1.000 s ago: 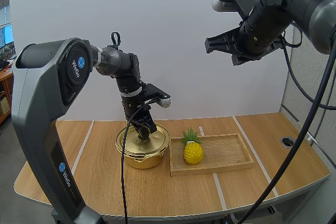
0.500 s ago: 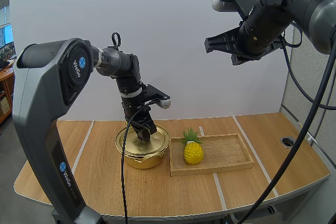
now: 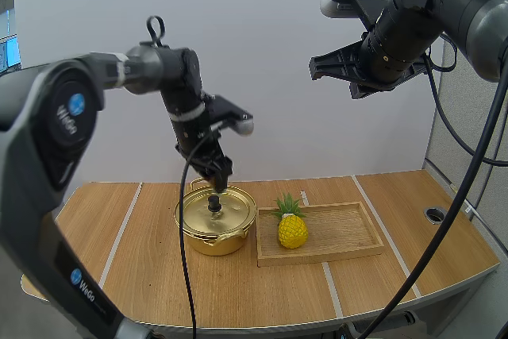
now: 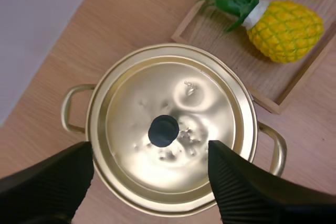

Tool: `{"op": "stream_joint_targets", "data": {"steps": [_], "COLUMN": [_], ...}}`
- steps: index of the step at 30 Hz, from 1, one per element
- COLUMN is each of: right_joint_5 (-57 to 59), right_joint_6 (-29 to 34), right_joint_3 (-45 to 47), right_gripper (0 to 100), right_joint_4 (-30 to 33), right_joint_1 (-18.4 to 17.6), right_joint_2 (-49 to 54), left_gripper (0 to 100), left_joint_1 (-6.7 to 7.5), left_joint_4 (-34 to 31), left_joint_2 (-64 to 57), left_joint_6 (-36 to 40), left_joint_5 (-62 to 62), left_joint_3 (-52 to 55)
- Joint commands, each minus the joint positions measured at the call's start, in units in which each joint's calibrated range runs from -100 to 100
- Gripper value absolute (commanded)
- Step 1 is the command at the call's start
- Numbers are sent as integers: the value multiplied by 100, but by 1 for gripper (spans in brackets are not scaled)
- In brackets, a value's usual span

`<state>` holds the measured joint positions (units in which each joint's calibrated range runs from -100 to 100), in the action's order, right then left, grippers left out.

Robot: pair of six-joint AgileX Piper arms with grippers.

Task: Open the pot, put the grape inside, and close it

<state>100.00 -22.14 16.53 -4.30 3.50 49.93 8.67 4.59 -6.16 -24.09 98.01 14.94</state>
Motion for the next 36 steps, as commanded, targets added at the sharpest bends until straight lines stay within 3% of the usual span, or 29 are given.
{"op": "stream_joint_targets", "data": {"steps": [1, 12, 19, 28, 36], "right_joint_5": [0, 0, 0, 0, 0], "right_joint_6": [-10, -10, -10, -10, -10], "right_joint_3": [-32, -32, -32, -32, -32], "right_gripper": [0, 0, 0, 0, 0], "right_joint_4": [-21, -21, -21, -21, -21], "right_joint_1": [25, 25, 25, 25, 25], "right_joint_2": [81, 81, 81, 81, 81], "left_gripper": [100, 100, 100, 100, 100], "left_joint_1": [15, 15, 15, 15, -320], "left_joint_4": [-40, -494, -933, -1198, -1222], "left_joint_2": [-516, -2149, -3061, -3614, -4248], "left_joint_6": [160, 470, 1041, 1527, 1619], "left_joint_5": [199, 199, 199, 199, 199], "left_joint_3": [-184, -651, -801, -801, -801]}}
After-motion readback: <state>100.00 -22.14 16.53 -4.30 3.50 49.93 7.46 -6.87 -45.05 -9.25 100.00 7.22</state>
